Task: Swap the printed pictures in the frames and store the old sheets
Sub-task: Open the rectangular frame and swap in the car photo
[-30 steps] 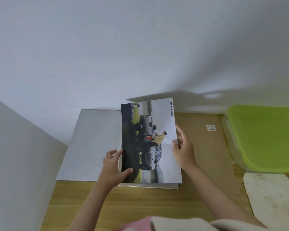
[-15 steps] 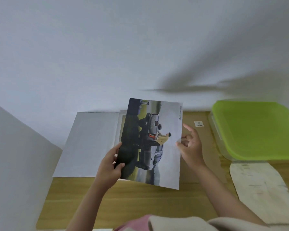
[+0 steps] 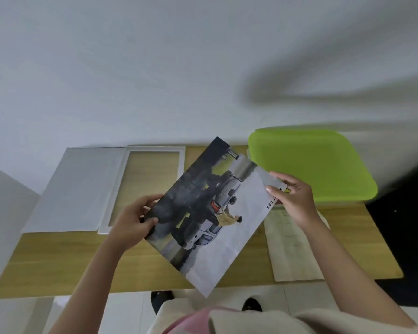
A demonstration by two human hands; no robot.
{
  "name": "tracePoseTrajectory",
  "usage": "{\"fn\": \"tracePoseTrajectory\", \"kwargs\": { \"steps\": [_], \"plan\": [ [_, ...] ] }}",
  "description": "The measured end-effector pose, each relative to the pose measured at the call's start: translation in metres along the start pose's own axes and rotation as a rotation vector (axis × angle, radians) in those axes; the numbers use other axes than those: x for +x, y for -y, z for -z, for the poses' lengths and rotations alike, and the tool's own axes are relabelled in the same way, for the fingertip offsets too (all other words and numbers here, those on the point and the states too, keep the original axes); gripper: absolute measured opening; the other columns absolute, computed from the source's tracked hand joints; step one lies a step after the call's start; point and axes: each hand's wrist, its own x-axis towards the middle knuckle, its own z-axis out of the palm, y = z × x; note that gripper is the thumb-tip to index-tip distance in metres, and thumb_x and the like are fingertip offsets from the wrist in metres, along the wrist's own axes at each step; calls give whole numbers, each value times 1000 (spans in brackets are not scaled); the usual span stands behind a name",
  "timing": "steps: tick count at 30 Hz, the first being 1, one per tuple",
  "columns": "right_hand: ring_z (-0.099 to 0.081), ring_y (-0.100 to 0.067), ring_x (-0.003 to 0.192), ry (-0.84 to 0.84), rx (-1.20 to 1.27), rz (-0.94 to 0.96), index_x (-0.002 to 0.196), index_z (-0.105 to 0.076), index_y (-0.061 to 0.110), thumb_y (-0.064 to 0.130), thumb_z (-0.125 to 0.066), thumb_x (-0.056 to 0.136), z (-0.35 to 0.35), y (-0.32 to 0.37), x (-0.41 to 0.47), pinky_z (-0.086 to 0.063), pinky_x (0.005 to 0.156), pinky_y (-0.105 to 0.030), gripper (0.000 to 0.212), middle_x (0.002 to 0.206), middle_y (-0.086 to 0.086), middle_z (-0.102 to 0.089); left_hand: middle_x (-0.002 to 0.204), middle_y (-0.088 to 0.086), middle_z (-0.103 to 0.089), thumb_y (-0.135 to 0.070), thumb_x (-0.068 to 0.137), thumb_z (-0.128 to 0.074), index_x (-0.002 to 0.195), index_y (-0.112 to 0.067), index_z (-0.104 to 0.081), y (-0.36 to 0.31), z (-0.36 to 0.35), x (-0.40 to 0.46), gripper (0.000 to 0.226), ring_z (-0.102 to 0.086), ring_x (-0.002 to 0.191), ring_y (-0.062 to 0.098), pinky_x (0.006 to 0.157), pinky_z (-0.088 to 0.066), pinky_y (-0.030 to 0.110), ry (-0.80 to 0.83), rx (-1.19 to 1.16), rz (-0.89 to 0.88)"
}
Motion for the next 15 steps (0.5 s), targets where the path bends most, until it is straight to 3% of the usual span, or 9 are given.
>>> {"fn": "tracePoseTrajectory", "kwargs": {
  "steps": [5,8,12,15],
  "plan": [
    [-70,-6,75,-100,91,-44,109,-67,13,-5,-70,79,62,-32,-22,-55,59,-19,36,109,-8,-67,82,6,-63,-4,79,-70,97,-24,-64,-19,-49,-11,27,-67,64,27,61,-58,39,-93,-69,51],
    [-66,-16,80,-178,84,-64,101,-67,29,0,-71,80,99,-52,-43,-54,59,-21,35,116,-5,-66,86,11,-66,-6,78,-72,92,-13,-66,-33,-88,-14,17,-69,67,19,63,-59,36,-124,-155,92],
    [-67,-17,86,-320,132,-125,101,-67,31,2,-70,81,152,-74,-75,-56,62,-21,36,113,-2,-67,91,7,-68,-3,77,-71,95,-10,-67,-57,-147,-12,19,-68,73,7,61,-55,20,-50,-279,140],
    [-68,-19,95,-443,181,-175,103,-67,29,0,-69,81,182,-92,-98,-58,67,-21,36,114,-3,-67,93,3,-67,-1,78,-69,101,-10,-66,-75,-187,-6,25,-66,72,5,58,-52,15,36,-314,153]
  ]
}}
